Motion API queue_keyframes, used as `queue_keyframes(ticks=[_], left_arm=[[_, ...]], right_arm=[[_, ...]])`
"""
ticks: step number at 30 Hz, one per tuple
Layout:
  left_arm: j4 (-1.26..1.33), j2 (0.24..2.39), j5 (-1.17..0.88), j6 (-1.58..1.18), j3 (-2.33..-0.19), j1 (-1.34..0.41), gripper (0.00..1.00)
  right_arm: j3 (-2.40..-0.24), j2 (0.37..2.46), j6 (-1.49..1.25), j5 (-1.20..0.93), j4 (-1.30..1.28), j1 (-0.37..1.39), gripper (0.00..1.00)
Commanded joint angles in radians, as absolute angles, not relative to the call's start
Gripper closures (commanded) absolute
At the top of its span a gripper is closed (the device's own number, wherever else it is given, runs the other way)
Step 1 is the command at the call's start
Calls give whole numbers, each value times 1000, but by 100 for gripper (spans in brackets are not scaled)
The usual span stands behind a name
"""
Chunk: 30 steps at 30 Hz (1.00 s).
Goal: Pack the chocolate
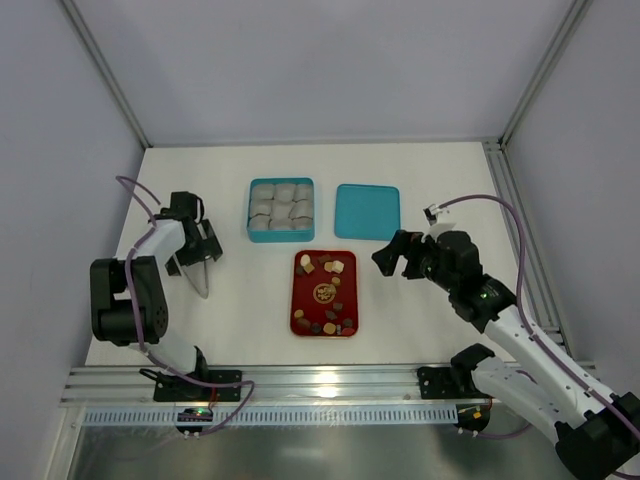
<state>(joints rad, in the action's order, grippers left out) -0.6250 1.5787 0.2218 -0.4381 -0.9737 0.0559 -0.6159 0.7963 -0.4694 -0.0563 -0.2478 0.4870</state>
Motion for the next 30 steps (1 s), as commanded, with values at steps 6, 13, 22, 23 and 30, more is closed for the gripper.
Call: queue_keyframes(ticks=[6, 13, 22, 23, 30], left_arm=[[-552, 1669, 212, -402, -1015, 101, 3], [-554, 1715, 200, -394, -1023, 107, 16], [-581, 1707, 183, -419, -1038, 107, 36], [-595, 1697, 181, -419, -1043, 107, 39], [-629, 1625, 169, -417, -1075, 106, 50]], right_arm=[[-588, 745, -468, -63, -215, 489, 0], [-572, 753, -468, -71, -204, 489, 0], [-555, 735, -485, -68, -204, 489, 0], [-554, 732, -488, -67, -206, 491, 0], [-555, 716, -511, -71, -212, 489, 0]])
